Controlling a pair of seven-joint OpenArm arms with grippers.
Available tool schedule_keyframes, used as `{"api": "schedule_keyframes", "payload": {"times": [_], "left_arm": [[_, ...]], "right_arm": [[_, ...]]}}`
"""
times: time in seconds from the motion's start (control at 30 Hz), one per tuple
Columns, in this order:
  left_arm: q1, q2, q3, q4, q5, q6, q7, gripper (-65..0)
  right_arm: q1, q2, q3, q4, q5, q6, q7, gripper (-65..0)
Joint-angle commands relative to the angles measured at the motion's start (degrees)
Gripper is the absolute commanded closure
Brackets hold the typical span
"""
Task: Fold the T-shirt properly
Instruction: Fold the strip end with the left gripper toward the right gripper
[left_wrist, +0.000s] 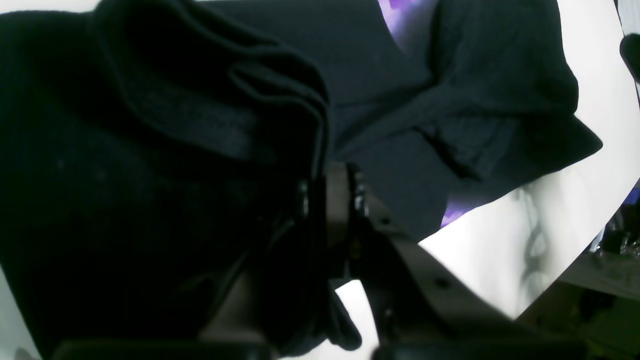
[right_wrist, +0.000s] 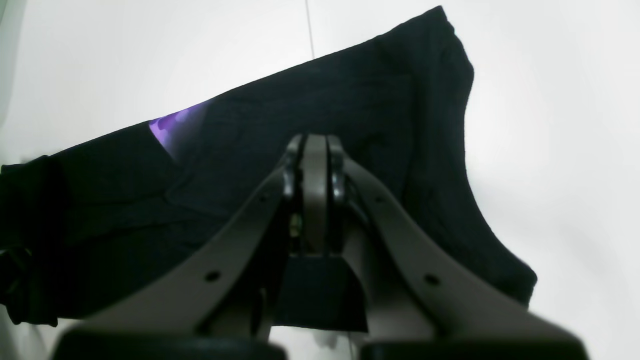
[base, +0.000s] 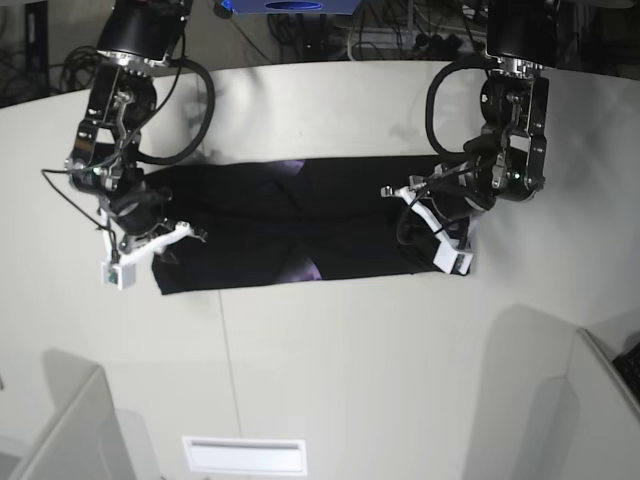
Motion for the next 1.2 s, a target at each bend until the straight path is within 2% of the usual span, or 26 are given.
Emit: {"api": "schedule_keyframes", "payload": {"times": [0.0,0.1,0.37,1.17], "left_arm": [[-1.4,0.2,-0.2,0.9,-0.7,-0.3,0.6,0.0],[-2.3,2.2,-0.5,1.3,-0.6,-0.3,3.5,0.0],[-3.3,4.4,-0.2,0.8,-0.6,-0.3,3.9,0.0],[-5.0,6.2,-0.2,-2.8,-0.6,-0.3,3.6,0.0]], "right_arm": [[1.1,0.2,0.1,0.9,0.7,0.3,1.1,0.0],[1.2,0.2,0.1,0.9,0.7,0.3,1.1,0.0],[0.9,0.2,0.1,1.1,0.7,0.3,1.1,0.0],[0.8,0.1,0.1,1.3,0.8,0.3,1.1,0.0]]}}
